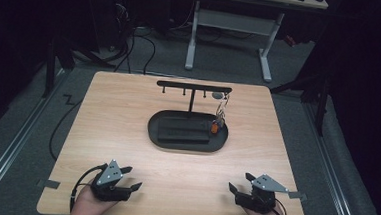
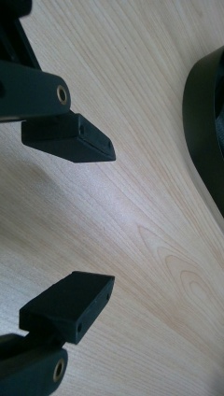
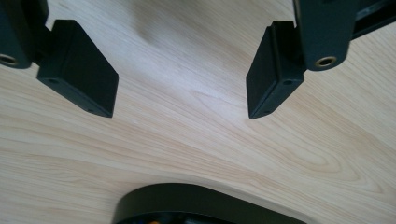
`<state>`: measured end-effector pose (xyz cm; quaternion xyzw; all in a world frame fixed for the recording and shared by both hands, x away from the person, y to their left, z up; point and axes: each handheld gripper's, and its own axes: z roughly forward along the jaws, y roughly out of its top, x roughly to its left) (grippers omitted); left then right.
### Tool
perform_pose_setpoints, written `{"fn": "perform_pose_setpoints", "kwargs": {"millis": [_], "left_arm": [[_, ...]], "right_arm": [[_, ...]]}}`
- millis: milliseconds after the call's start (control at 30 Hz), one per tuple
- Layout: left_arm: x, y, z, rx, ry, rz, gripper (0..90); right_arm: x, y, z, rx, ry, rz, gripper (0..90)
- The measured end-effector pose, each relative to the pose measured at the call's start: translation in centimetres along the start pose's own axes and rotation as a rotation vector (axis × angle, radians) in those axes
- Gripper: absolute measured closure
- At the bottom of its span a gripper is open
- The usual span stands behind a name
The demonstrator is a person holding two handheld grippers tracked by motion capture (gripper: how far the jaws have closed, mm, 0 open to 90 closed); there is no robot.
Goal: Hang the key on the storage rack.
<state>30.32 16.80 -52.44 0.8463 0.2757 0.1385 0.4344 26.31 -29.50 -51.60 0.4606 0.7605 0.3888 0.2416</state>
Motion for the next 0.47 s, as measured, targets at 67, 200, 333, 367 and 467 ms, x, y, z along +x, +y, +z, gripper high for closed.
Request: {"fn": "perform_pose_setpoints", "kwargs": {"millis": [67, 200, 333, 367, 467], "left_arm": [[-0.09, -0.06, -0.09, 0.006, 0.004, 0.007, 34.5], [-0.09, -0.23, -0.42, 0.001, 0.010, 0.002, 34.4], [0.28, -0.33, -0.83, -0.012, 0.015, -0.006, 34.4], [0.28, -0.33, -0.83, -0.012, 0.015, -0.006, 34.4], [0.48, -0.32, -0.87, -0.017, 0.016, -0.012, 34.4]], "right_arm": [[-0.24, -0.20, -0.23, -0.012, -0.021, -0.002, 26.0], [-0.79, 0.23, -0.26, -0.048, -0.015, 0.043, 25.9], [-0.57, 0.16, 0.20, -0.028, -0.016, 0.032, 25.9], [-0.48, 0.15, 0.23, -0.027, -0.019, 0.026, 25.9], [-0.36, 0.22, 0.21, -0.032, -0.019, 0.032, 25.3]]}}
